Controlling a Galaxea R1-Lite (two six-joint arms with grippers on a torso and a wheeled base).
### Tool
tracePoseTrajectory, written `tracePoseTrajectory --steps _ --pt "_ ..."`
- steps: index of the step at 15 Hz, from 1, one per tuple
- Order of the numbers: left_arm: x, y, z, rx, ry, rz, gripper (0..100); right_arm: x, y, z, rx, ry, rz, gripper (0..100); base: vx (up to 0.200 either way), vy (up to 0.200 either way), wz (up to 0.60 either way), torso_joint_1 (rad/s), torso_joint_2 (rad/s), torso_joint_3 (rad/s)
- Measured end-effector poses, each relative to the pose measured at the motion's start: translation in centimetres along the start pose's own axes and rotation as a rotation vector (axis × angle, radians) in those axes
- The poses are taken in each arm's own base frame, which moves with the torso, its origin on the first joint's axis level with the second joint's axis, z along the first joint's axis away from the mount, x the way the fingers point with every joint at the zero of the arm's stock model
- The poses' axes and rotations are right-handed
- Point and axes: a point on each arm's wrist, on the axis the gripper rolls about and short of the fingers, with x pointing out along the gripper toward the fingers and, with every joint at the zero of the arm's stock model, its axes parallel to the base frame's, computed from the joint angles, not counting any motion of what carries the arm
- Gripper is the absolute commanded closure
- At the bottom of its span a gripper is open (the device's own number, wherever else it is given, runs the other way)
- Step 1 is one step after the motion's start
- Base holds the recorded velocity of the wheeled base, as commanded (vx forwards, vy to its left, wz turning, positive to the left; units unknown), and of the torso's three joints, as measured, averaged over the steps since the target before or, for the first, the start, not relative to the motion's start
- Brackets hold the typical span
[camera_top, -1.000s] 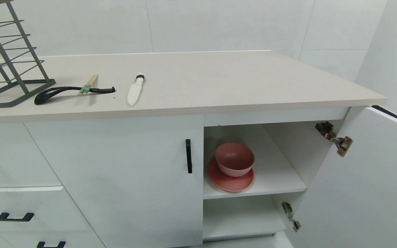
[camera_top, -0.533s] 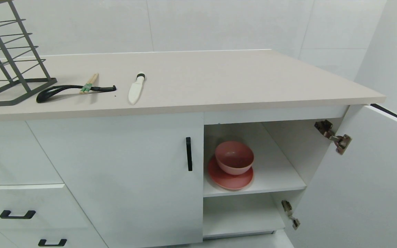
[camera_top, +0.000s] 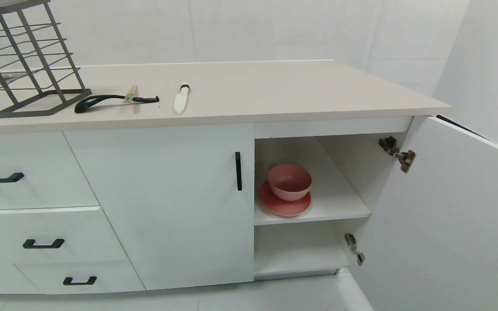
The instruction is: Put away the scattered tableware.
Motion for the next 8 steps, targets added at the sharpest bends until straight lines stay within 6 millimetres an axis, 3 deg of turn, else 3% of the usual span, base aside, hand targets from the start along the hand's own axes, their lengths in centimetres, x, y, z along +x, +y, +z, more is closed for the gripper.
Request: tracePoseTrajectory --steps 8 --pt "0.0 0.0 0.0 -0.001 0.0 -0.002 0 0.01 0.0 0.0 -0.002 0.0 0.0 0 -0.2 0.0 0.0 0.002 0.0 0.003"
